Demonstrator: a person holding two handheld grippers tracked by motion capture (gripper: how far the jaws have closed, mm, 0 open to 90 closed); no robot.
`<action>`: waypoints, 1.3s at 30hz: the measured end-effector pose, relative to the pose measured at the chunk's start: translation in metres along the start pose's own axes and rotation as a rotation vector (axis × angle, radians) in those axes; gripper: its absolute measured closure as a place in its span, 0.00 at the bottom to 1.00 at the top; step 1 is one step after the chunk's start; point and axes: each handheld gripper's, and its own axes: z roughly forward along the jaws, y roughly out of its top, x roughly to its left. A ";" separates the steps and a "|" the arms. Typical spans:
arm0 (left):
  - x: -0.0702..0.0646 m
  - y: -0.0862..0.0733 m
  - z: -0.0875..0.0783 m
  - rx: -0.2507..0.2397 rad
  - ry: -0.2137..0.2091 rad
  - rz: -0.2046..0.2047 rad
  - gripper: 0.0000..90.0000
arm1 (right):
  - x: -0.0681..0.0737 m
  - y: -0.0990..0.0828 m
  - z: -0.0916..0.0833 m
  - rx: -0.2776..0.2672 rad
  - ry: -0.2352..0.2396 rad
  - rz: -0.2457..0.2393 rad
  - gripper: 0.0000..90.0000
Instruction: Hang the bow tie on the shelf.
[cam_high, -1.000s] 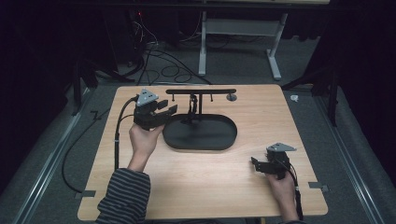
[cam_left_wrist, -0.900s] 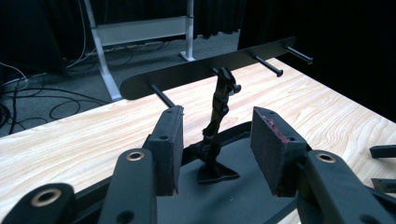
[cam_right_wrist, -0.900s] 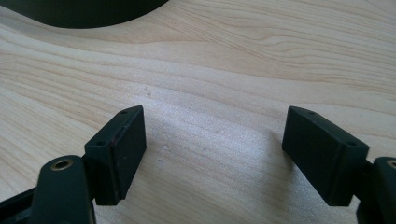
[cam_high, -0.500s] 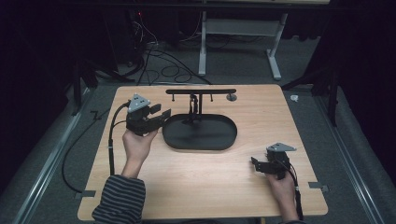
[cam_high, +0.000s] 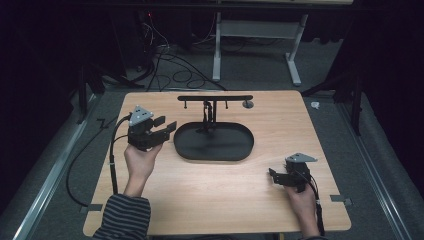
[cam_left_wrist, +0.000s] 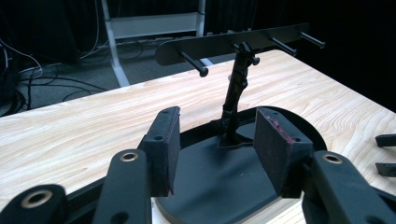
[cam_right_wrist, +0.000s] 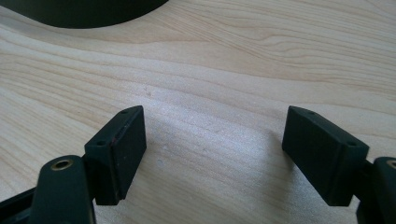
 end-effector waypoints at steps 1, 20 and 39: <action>0.000 0.000 0.000 0.000 0.000 0.000 0.57 | 0.000 0.000 0.000 0.000 0.000 0.000 0.25; 0.005 -0.016 -0.017 0.003 0.036 -0.013 0.55 | 0.000 0.000 0.000 0.001 -0.001 0.002 0.25; 0.011 -0.035 -0.028 0.012 0.050 -0.051 0.54 | 0.000 0.000 0.000 0.000 -0.001 0.001 0.25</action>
